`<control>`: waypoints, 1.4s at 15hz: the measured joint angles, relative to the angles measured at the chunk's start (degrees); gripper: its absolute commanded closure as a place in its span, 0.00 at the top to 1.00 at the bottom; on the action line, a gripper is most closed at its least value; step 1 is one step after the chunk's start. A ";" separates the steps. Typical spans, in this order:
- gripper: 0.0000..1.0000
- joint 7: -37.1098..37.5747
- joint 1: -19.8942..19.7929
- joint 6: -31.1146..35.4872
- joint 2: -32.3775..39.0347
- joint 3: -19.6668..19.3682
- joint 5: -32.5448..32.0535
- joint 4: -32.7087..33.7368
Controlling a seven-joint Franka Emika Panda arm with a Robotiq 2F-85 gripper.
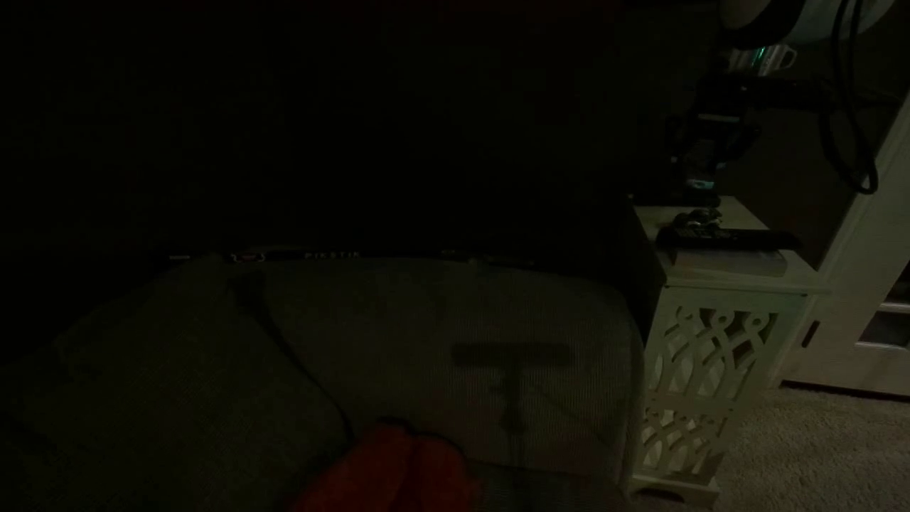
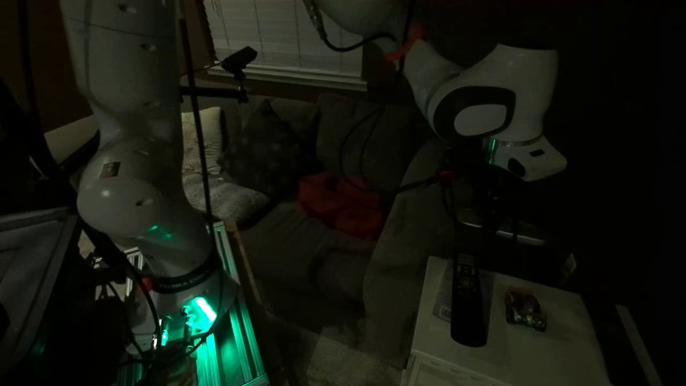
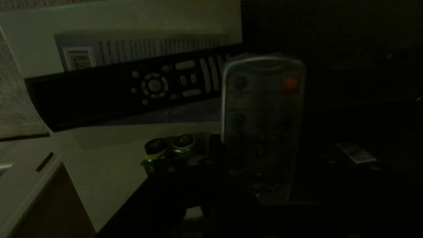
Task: Put the grey remote control on top of the white shelf.
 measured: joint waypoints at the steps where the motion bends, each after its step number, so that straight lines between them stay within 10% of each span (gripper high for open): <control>1: 0.29 -4.15 -3.14 -0.40 0.63 2.41 1.18 1.49; 5: 0.29 -18.20 -10.61 -0.37 8.35 3.73 3.24 10.91; 11: 0.29 -19.36 -12.47 6.26 23.00 -2.15 0.96 21.77; 12: 0.54 -18.00 -12.56 6.91 24.75 -3.04 0.95 23.06; 15: 0.54 -17.74 -12.79 7.02 25.97 -3.14 0.95 23.66; 16: 0.29 -17.74 -12.70 7.02 25.86 -3.08 0.95 23.66; 21: 0.29 -17.82 -12.64 4.68 26.01 -4.95 -2.10 23.82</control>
